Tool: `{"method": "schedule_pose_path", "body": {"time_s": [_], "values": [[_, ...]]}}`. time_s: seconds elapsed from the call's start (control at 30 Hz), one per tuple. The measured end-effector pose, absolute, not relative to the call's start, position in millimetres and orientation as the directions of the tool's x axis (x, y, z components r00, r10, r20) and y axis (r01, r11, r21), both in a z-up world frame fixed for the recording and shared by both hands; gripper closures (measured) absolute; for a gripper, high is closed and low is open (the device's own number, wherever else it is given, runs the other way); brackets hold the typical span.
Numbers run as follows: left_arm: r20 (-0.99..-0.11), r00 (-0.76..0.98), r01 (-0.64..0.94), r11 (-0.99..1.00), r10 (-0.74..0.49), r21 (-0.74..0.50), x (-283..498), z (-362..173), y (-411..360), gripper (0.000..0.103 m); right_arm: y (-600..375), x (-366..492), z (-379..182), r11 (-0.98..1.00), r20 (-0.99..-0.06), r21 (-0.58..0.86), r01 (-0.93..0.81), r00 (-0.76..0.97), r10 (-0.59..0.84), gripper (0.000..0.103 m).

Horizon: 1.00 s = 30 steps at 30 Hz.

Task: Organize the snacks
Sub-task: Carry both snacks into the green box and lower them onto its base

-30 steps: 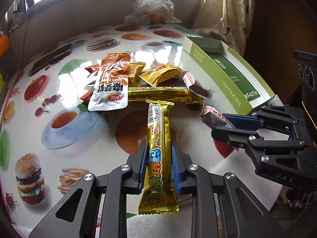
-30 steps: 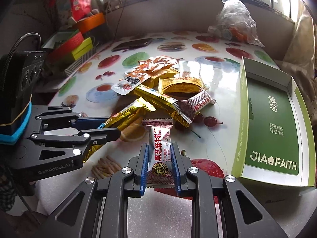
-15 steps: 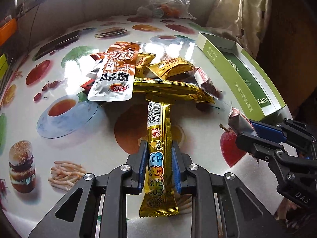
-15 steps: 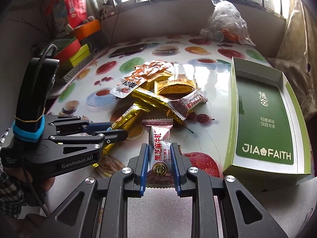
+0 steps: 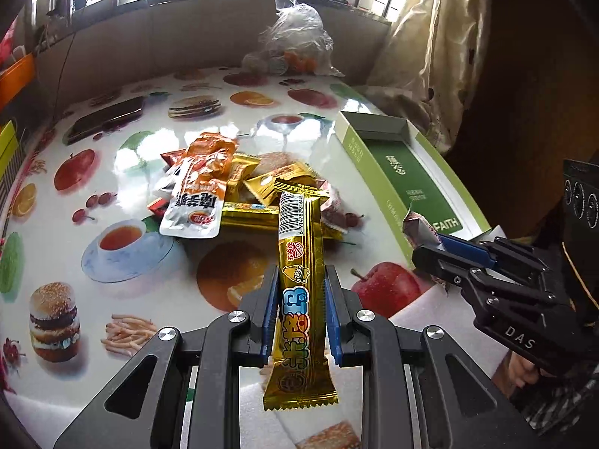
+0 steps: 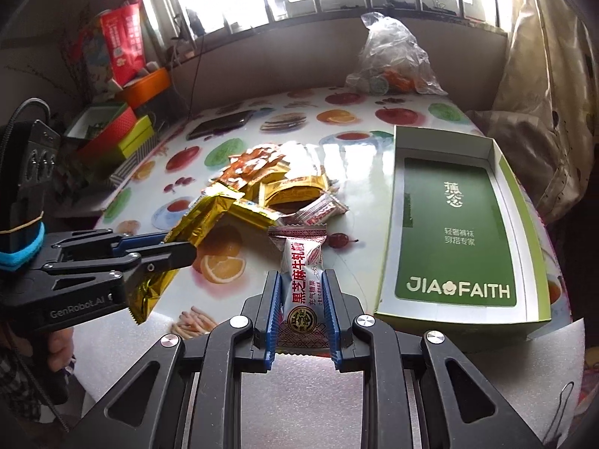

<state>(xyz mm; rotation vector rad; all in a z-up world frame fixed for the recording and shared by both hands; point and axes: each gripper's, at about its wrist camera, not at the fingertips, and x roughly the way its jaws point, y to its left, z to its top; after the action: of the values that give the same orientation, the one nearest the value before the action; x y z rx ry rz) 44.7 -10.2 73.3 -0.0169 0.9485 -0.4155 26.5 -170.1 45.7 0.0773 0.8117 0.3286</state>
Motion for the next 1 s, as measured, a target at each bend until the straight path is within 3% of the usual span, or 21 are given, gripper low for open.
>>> {"method": "schedule_pose_path", "body": {"time_s": [0.37,0.67,1.0], "values": [[-0.759,0.498,0.431,0.879,-0.42,-0.203,67.6,90.6,-67.9,0.079,-215.6,39.0,59.1,0.976,-0.693,0.17,-0.137,0.687,0.217,0.082],[-0.752,0.432,0.451,0.841,-0.498,-0.298,100.9,88.3,-114.4,0.079,-263.9,62.8,50.3,0.989,-0.727,0.144,0.021,0.681,0.091,0.082],[-0.783,0.375,0.467,0.831,-0.496,-0.302,119.6,69.3,-161.9,0.079,-290.2,89.8,29.0,0.989,-0.76,0.121,0.082,0.648,0.039,0.082]]}}
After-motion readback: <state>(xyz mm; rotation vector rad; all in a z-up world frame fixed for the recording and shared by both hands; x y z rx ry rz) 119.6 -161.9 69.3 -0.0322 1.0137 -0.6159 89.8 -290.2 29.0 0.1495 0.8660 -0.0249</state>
